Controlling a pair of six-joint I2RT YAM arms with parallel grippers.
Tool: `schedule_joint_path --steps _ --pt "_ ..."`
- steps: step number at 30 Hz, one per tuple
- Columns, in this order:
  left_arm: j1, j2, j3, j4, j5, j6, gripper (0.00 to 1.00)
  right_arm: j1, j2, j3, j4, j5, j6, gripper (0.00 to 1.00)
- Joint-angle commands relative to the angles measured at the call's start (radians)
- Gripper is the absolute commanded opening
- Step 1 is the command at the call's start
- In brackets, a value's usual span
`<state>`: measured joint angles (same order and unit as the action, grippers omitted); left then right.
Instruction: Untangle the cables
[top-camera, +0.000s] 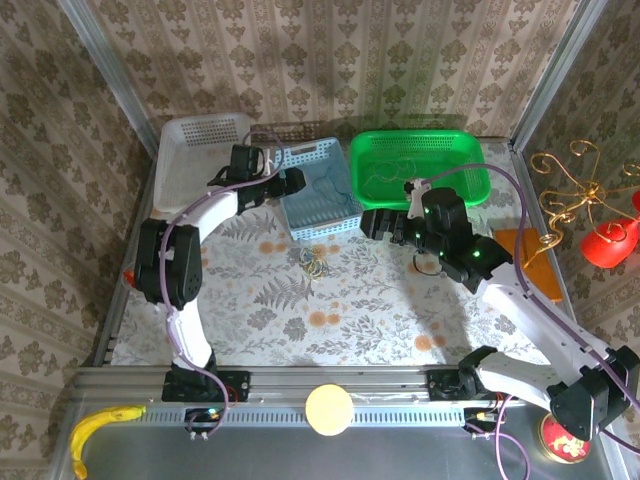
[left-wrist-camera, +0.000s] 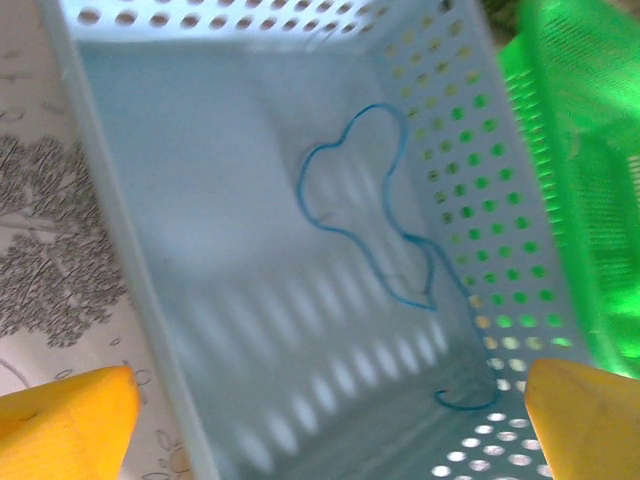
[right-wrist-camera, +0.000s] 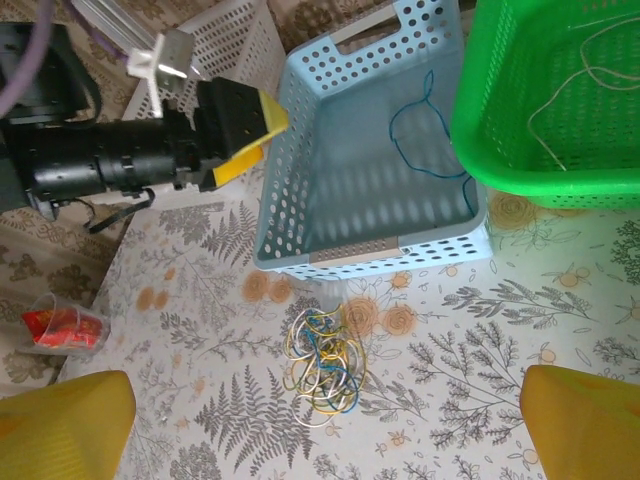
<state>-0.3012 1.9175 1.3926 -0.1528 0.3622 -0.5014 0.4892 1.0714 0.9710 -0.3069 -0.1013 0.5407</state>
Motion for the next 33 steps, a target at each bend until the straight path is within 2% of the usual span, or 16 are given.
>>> schedule_joint_path --steps 1,15,19,25,33 --pt "-0.001 0.039 0.054 -0.077 -0.049 0.037 1.0 0.006 -0.047 -0.01 -0.031 0.053 -0.027 1.0" --pt "-0.066 0.203 0.259 -0.047 0.053 0.081 1.0 0.009 -0.115 -0.02 -0.066 0.074 -0.015 1.0" --pt "-0.078 0.221 0.272 -0.028 0.064 0.071 1.0 0.011 -0.126 -0.02 -0.073 0.075 -0.012 1.0" --pt "-0.062 0.173 0.246 -0.025 0.052 0.089 1.0 0.011 -0.114 -0.01 -0.077 0.072 -0.015 1.0" --pt "0.034 0.012 0.238 -0.129 0.043 0.172 1.0 0.011 -0.085 0.002 -0.08 0.092 -0.015 1.0"
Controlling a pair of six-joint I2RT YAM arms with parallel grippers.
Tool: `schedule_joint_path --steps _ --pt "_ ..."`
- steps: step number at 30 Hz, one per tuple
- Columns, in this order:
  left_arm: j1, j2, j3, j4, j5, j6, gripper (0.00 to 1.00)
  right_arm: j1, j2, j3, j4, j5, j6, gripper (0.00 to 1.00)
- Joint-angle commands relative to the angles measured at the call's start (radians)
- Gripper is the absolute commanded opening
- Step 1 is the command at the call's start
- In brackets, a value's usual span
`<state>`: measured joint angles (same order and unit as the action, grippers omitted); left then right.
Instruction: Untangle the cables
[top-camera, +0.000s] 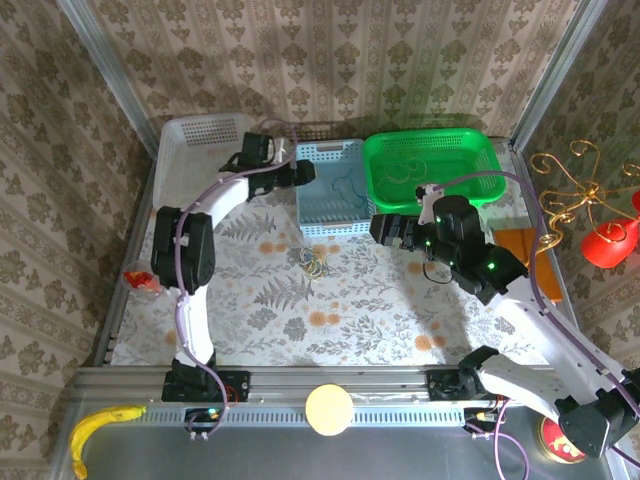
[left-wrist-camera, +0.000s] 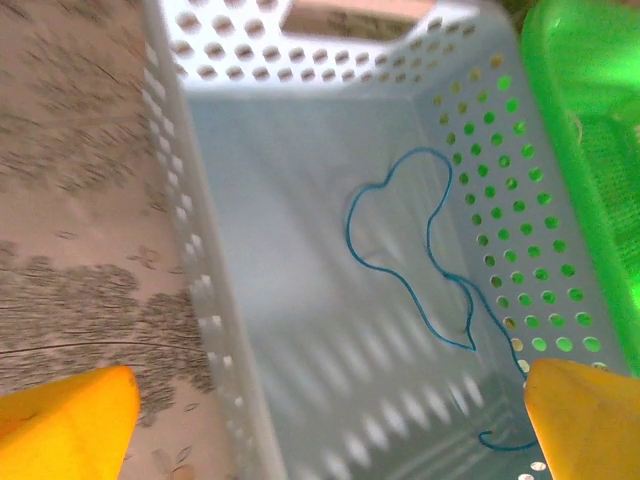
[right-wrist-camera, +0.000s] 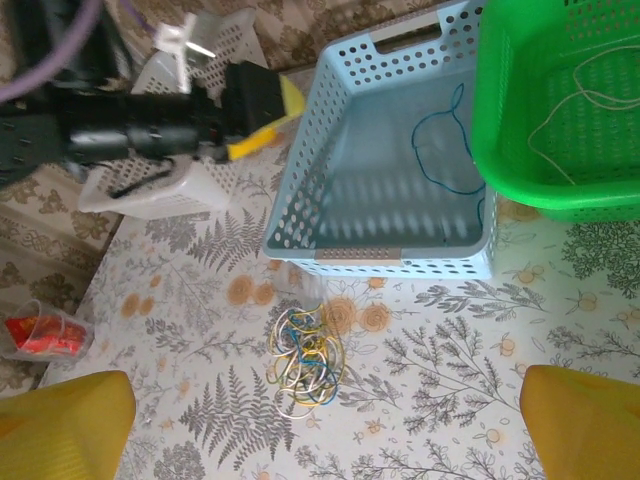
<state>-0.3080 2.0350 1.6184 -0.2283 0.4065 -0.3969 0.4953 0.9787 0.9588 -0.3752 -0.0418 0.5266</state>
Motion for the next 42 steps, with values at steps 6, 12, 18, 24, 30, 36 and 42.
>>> schedule_joint_path --steps 6,12,18,24,30,36,42 --pt "0.159 -0.116 0.09 -0.21 -0.071 0.127 1.0 0.006 0.029 0.019 -0.012 0.035 0.0 1.0" --pt "0.224 0.011 0.218 -0.369 -0.079 0.188 1.0 0.012 0.066 0.026 -0.015 0.072 0.034 1.0" --pt "0.214 0.081 0.229 -0.403 -0.047 0.222 1.0 0.013 0.062 -0.034 0.062 -0.031 0.022 0.98" --pt "0.161 0.071 0.183 -0.406 0.006 0.243 1.0 0.032 0.106 -0.093 0.145 -0.179 0.037 0.87" --pt "0.086 -0.009 0.045 -0.356 0.038 0.218 1.0 0.109 0.133 -0.145 0.195 -0.118 0.035 0.83" --pt "0.021 -0.128 -0.118 -0.243 0.071 0.149 1.0 0.183 0.196 -0.173 0.24 -0.05 0.034 0.81" --pt "0.021 -0.236 -0.184 -0.176 0.095 0.081 1.0 0.253 0.352 -0.122 0.253 0.002 0.028 0.74"
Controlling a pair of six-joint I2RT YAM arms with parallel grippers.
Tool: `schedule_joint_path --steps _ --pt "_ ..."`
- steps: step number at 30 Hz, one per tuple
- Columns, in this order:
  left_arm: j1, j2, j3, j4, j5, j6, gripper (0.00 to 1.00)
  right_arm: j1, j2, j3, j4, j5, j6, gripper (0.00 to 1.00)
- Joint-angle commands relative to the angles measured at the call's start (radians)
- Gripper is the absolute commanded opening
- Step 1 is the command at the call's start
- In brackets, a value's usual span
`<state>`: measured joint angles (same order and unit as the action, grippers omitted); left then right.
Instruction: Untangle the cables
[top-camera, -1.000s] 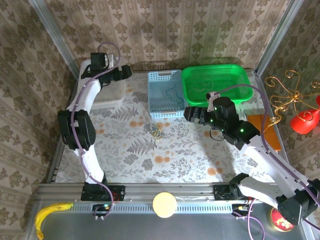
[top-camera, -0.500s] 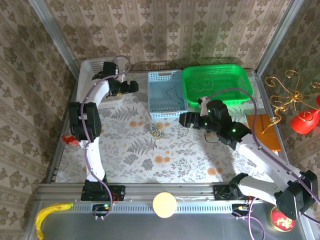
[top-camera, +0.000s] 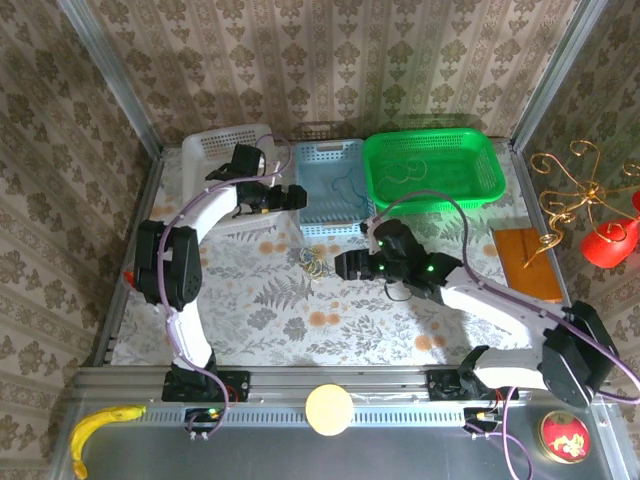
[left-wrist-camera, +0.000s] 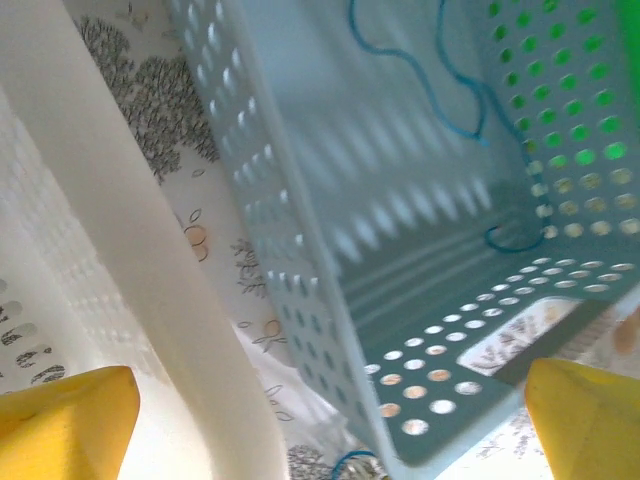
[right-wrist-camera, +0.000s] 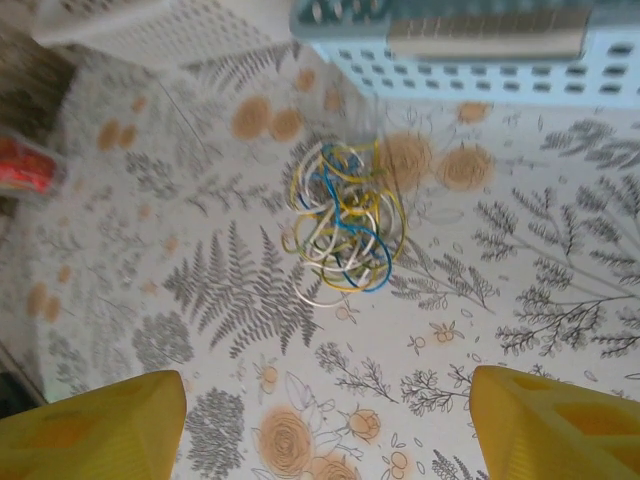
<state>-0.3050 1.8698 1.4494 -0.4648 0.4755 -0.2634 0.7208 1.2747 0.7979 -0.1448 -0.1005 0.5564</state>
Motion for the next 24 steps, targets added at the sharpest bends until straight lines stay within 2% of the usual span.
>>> schedule_joint_path --steps 1,7,18,24 --pt "0.022 -0.088 -0.019 0.064 0.021 -0.06 1.0 0.037 0.083 0.051 0.021 0.074 -0.003 0.73" --pt "0.058 -0.241 -0.106 0.121 -0.002 -0.116 1.0 0.078 0.27 0.151 0.03 0.128 0.017 0.66" --pt "0.078 -0.543 -0.444 0.316 -0.044 -0.297 1.0 0.095 0.528 0.329 0.046 0.198 0.067 0.53" --pt "0.083 -0.611 -0.537 0.364 -0.057 -0.332 1.0 0.094 0.619 0.366 0.068 0.214 0.092 0.46"
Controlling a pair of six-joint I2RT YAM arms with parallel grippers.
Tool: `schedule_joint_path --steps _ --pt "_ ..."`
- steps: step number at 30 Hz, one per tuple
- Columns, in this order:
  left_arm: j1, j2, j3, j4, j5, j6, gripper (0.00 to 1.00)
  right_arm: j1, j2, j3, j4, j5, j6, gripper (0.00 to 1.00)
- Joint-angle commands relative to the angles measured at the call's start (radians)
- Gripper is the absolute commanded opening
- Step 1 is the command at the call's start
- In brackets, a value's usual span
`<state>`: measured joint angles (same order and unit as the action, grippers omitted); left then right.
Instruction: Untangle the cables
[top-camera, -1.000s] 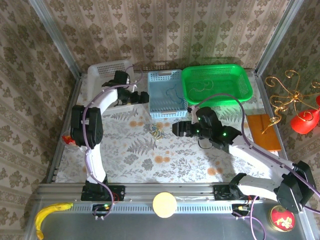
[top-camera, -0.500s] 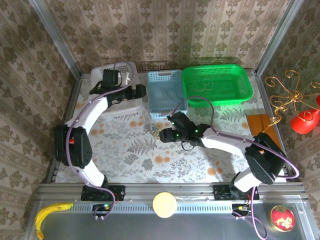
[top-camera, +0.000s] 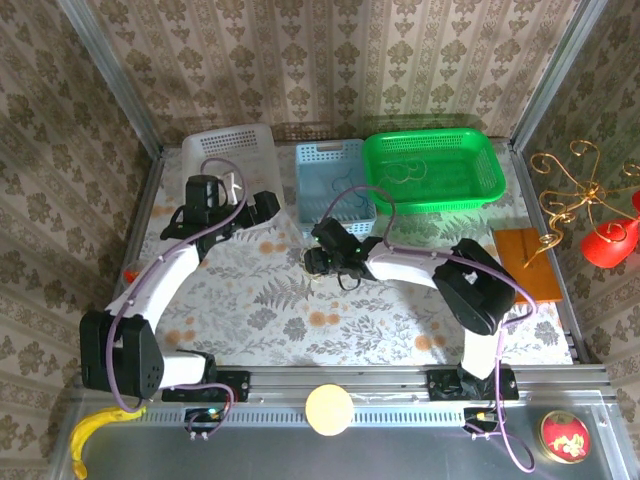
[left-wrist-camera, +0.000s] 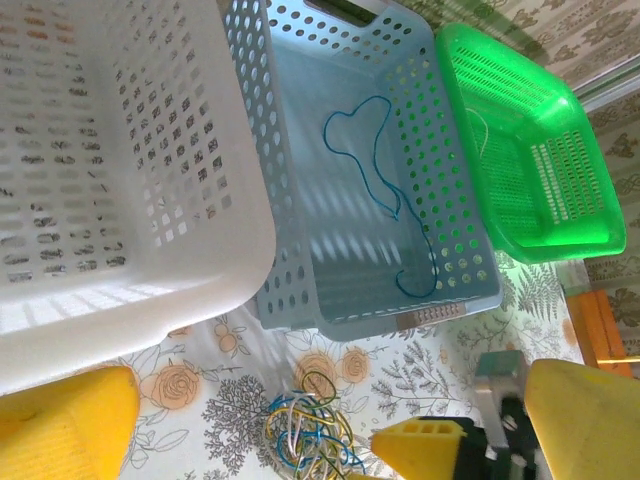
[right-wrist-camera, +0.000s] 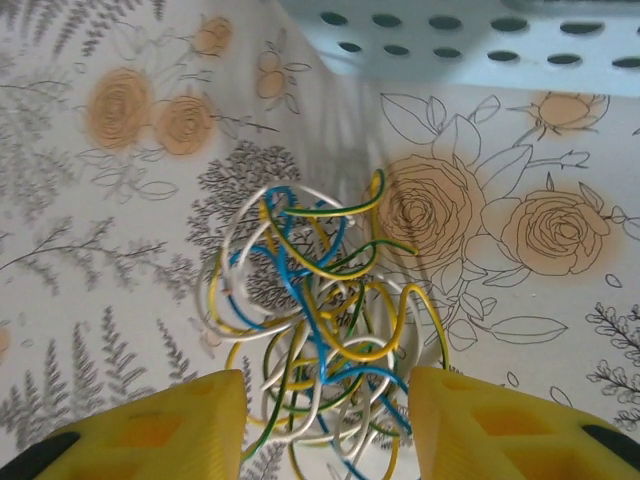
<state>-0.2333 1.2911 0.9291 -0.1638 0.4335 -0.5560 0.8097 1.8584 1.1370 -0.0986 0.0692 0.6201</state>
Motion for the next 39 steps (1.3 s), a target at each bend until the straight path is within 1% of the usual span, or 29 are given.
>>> schedule_joint_path --steps 1,2,4,6,8,10,14,17,22,26,29,31,34,35,39 --pt "0.014 -0.034 -0.02 0.064 -0.013 -0.036 1.0 0.005 0.047 0.03 0.027 0.042 0.029 0.44" --pt "0.015 -0.036 -0.023 0.065 -0.009 -0.033 1.0 0.006 0.057 0.03 0.033 0.038 0.031 0.41" --pt "0.018 -0.038 -0.028 0.069 0.001 -0.035 1.0 0.007 0.066 0.028 0.039 0.023 0.033 0.3" --pt "0.022 -0.038 -0.037 0.077 0.01 -0.035 1.0 0.012 0.049 0.012 0.046 0.009 0.03 0.12" --pt "0.023 -0.039 -0.05 0.091 0.017 -0.04 1.0 0.019 0.006 -0.024 0.058 0.01 0.035 0.0" --pt "0.023 -0.041 -0.066 0.106 0.022 -0.049 1.0 0.025 -0.051 -0.07 0.069 0.009 0.044 0.0" --pt "0.022 -0.042 -0.108 0.162 0.077 -0.08 1.0 0.026 -0.203 -0.203 0.131 0.013 0.087 0.0" --pt "0.002 -0.044 -0.141 0.189 0.111 -0.083 1.0 0.022 -0.294 -0.289 0.182 0.018 0.115 0.0" --pt "-0.085 -0.053 -0.199 0.23 0.11 -0.077 0.99 0.008 -0.327 -0.343 0.235 -0.033 0.135 0.0" --pt "-0.154 -0.061 -0.265 0.294 0.062 -0.101 0.95 -0.007 -0.317 -0.372 0.269 -0.046 0.15 0.0" --pt "-0.191 -0.068 -0.314 0.345 0.038 -0.148 0.91 -0.027 -0.33 -0.413 0.31 -0.066 0.176 0.0" --pt "-0.214 -0.075 -0.346 0.382 0.02 -0.196 0.9 -0.045 -0.347 -0.441 0.335 -0.081 0.19 0.0" --pt "-0.215 -0.082 -0.399 0.45 -0.002 -0.297 0.89 -0.077 -0.387 -0.491 0.385 -0.102 0.216 0.0" --pt "-0.248 -0.084 -0.416 0.481 -0.009 -0.337 0.89 -0.09 -0.401 -0.508 0.409 -0.115 0.228 0.0" --pt "-0.268 -0.074 -0.457 0.585 -0.028 -0.469 0.9 -0.133 -0.453 -0.555 0.488 -0.166 0.257 0.0"
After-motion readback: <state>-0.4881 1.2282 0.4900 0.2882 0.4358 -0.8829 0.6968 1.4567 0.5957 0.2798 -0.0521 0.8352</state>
